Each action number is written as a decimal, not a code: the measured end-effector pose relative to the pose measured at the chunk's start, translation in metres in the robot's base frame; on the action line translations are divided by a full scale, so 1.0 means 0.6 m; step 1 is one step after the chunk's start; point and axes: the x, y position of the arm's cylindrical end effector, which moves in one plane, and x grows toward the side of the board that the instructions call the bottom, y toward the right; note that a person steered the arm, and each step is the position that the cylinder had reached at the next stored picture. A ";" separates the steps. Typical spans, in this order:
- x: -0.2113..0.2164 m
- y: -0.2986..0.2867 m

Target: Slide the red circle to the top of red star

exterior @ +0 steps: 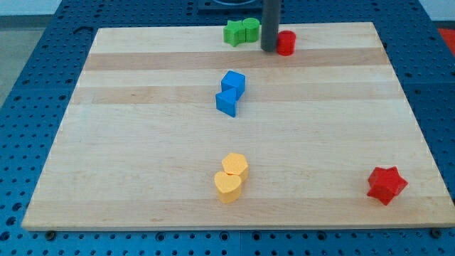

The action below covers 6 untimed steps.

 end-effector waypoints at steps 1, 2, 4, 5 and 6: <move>-0.010 0.023; -0.069 0.025; -0.069 0.062; -0.011 0.062; 0.054 0.062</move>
